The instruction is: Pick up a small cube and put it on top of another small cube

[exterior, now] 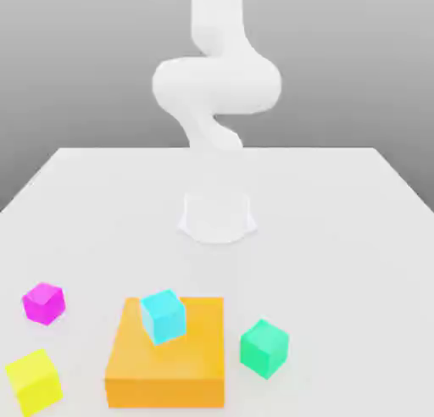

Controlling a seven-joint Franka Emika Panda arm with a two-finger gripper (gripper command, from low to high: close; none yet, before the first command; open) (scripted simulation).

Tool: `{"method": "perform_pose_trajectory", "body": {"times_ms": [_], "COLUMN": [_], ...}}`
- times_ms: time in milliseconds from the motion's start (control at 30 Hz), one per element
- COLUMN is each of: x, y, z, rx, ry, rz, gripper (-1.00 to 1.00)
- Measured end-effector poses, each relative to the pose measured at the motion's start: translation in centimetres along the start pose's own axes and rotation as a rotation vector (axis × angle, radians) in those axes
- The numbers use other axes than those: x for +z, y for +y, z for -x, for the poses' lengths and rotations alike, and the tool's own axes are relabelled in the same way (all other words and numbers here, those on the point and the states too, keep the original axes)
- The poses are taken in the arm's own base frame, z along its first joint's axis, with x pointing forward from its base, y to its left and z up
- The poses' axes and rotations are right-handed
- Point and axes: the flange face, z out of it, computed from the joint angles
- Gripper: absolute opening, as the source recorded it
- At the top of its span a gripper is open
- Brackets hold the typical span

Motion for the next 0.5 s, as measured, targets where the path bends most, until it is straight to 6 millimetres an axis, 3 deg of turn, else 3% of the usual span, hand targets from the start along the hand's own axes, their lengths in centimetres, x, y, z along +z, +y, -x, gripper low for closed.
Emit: {"method": "perform_pose_trajectory", "body": {"times_ms": [133,267,400,500], "x": [8.8,16.2,22.2,25.6], "y": [5.7,12.5,20.3,26.6], "z": [-2.5,-3.4,-2.9,-1.7], "rx": [0.054,0.112,0.174,0.219], "ry": [-0.097,-0.176,-0.24,-0.281], "rz": [0.077,0.159,0.251,0.328], "gripper": [0.0,0.0,0.0,0.0]}}
